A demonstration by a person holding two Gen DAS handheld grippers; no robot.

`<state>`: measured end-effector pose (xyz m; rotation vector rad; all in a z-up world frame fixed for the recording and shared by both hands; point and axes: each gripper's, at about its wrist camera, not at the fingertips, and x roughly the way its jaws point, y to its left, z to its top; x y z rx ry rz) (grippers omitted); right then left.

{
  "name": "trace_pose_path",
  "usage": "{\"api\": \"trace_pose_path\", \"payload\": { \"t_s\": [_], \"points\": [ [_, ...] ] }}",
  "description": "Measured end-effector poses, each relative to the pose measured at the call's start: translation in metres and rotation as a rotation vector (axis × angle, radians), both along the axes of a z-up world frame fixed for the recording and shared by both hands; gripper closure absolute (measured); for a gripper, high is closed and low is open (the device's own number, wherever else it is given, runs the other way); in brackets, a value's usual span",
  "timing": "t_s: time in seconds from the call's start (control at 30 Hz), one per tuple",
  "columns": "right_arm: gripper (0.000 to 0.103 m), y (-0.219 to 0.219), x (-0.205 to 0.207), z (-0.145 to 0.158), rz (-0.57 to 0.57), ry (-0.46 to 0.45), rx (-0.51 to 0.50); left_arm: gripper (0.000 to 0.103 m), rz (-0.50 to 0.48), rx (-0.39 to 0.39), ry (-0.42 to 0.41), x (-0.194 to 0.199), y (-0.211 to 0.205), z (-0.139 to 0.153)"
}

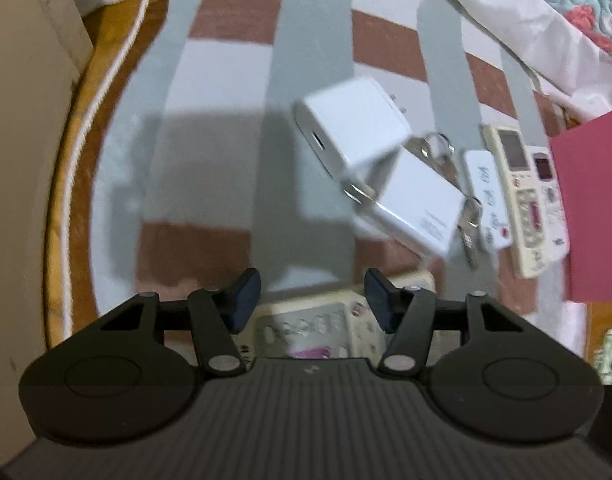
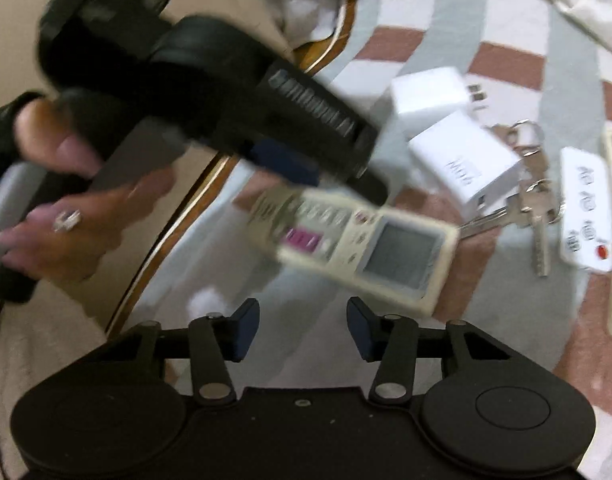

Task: Organize rigid objects
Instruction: 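Grasp the cream QUNDA remote with the left gripper and lift it, then carry the cream QUNDA remote with the left gripper over the pink box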

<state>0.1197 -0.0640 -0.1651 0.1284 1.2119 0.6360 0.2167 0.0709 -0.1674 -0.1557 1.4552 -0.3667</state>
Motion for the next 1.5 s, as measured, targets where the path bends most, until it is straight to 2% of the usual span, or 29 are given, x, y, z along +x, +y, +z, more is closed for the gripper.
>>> {"api": "trace_pose_path", "payload": {
  "t_s": [0.07,0.13,0.2,0.27,0.37,0.5,0.6,0.63,0.7,0.77,0.83,0.87,0.97,1.07,1.17,1.23,1.37,1.5],
  "points": [
    [0.05,-0.001,-0.004,0.002,-0.01,-0.024,-0.022,0.048,0.005,-0.079,0.074,-0.006,0.0,-0.005],
    [0.046,-0.002,-0.007,0.005,-0.026,-0.04,-0.054,0.048,0.002,-0.11,0.109,-0.011,-0.003,-0.006],
    [0.038,-0.007,-0.009,0.009,-0.053,-0.043,-0.065,0.048,0.004,-0.15,0.152,-0.016,-0.007,-0.009],
    [0.025,-0.013,-0.011,0.009,-0.08,-0.034,-0.061,0.048,0.019,-0.209,0.214,-0.02,-0.009,-0.015],
    [0.021,-0.014,-0.014,0.007,-0.081,-0.04,-0.097,0.048,0.048,-0.254,0.261,-0.027,-0.013,-0.019],
    [0.016,0.001,-0.023,0.001,-0.004,-0.104,-0.247,0.051,0.083,-0.302,0.294,-0.03,-0.016,-0.022],
    [0.021,0.013,-0.034,-0.002,0.038,-0.185,-0.359,0.065,0.087,-0.26,0.271,-0.034,-0.02,-0.021],
    [0.022,0.014,-0.036,-0.001,0.032,-0.184,-0.377,0.066,0.09,-0.252,0.264,-0.035,-0.019,-0.021],
    [0.02,0.008,-0.037,0.001,-0.025,-0.122,-0.394,0.067,0.111,-0.25,0.257,-0.037,-0.016,-0.021],
    [0.021,0.0,-0.042,0.005,-0.031,-0.093,-0.384,0.067,0.12,-0.244,0.245,-0.038,-0.015,-0.019],
    [0.032,-0.003,-0.046,0.007,-0.03,-0.111,-0.387,0.067,0.127,-0.234,0.231,-0.04,-0.018,-0.017],
    [0.043,-0.003,-0.047,0.008,-0.034,-0.122,-0.385,0.065,0.134,-0.23,0.225,-0.042,-0.021,-0.017],
    [0.043,-0.009,-0.047,0.012,-0.066,-0.102,-0.329,0.054,0.132,-0.226,0.218,-0.048,-0.028,-0.015],
    [0.043,-0.028,-0.044,0.013,-0.12,-0.069,-0.239,0.053,0.114,-0.188,0.178,-0.056,-0.038,-0.01],
    [0.044,-0.044,-0.04,0.014,-0.176,-0.004,-0.112,0.06,0.105,-0.134,0.121,-0.066,-0.047,-0.003],
    [0.044,-0.047,-0.042,0.013,-0.184,0.009,-0.112,0.065,0.085,-0.117,0.092,-0.073,-0.052,0.001],
    [0.044,-0.053,-0.048,0.019,-0.17,-0.018,-0.108,0.066,0.054,-0.088,0.019,-0.087,-0.06,0.016],
    [0.044,-0.06,-0.061,0.039,-0.147,-0.086,-0.098,0.066,0.053,-0.114,-0.074,-0.101,-0.063,0.041]
  ]
}}
